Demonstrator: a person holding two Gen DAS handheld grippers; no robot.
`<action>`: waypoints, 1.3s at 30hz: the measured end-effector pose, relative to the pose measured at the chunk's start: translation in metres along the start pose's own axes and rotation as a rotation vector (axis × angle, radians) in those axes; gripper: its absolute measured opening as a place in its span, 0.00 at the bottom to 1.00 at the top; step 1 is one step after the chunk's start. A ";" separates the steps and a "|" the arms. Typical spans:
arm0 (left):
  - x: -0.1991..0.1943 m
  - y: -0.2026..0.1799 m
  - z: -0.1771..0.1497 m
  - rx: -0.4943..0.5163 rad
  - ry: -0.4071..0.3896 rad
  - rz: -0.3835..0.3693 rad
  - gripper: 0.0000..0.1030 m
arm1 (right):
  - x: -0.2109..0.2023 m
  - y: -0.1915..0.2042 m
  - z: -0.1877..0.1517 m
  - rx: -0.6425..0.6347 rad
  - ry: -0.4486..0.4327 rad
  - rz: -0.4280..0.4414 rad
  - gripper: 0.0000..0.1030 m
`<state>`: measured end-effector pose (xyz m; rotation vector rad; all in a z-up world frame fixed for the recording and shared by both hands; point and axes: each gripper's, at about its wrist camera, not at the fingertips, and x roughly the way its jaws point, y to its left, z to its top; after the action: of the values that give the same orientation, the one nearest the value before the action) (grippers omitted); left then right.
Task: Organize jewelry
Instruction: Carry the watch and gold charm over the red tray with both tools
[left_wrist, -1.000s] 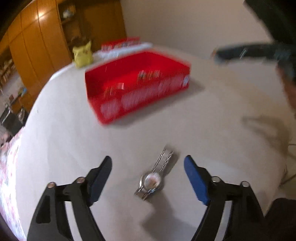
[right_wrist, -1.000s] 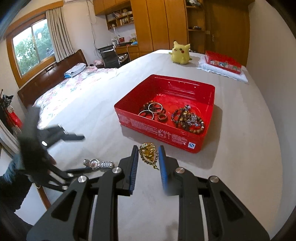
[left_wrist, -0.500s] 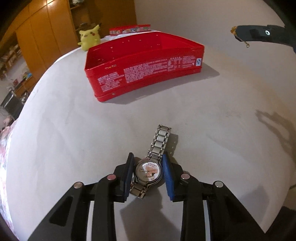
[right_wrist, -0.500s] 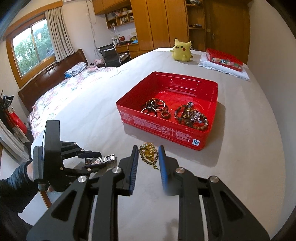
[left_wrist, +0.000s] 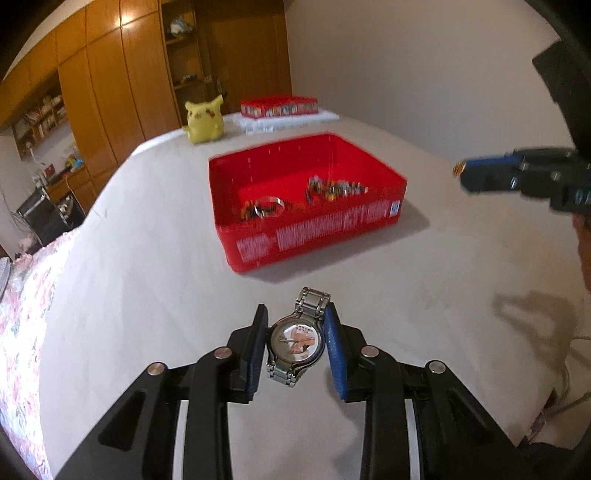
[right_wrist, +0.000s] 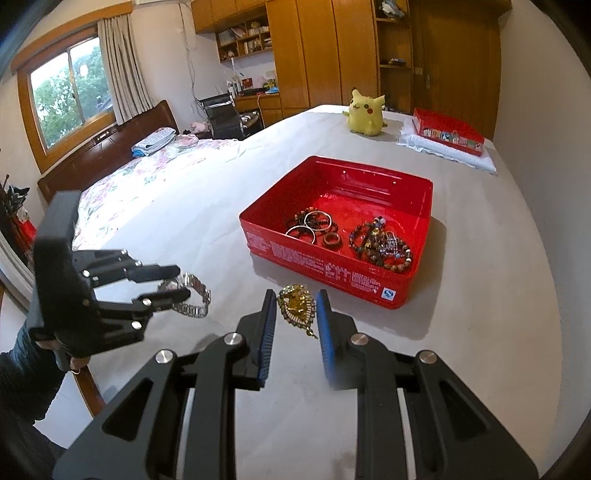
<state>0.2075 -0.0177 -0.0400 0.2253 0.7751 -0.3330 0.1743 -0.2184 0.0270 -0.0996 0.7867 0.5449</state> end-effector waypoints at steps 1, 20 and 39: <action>-0.005 0.000 0.005 0.002 -0.013 0.003 0.30 | -0.002 0.001 0.001 -0.004 -0.003 -0.001 0.20; -0.036 0.006 0.084 0.056 -0.146 0.048 0.30 | -0.003 -0.008 0.045 -0.031 -0.023 -0.016 0.20; 0.061 0.040 0.151 0.007 -0.062 -0.004 0.30 | 0.111 -0.062 0.105 0.030 0.132 -0.039 0.20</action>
<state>0.3612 -0.0418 0.0242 0.2185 0.7135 -0.3452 0.3369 -0.1946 0.0173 -0.1236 0.9200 0.4930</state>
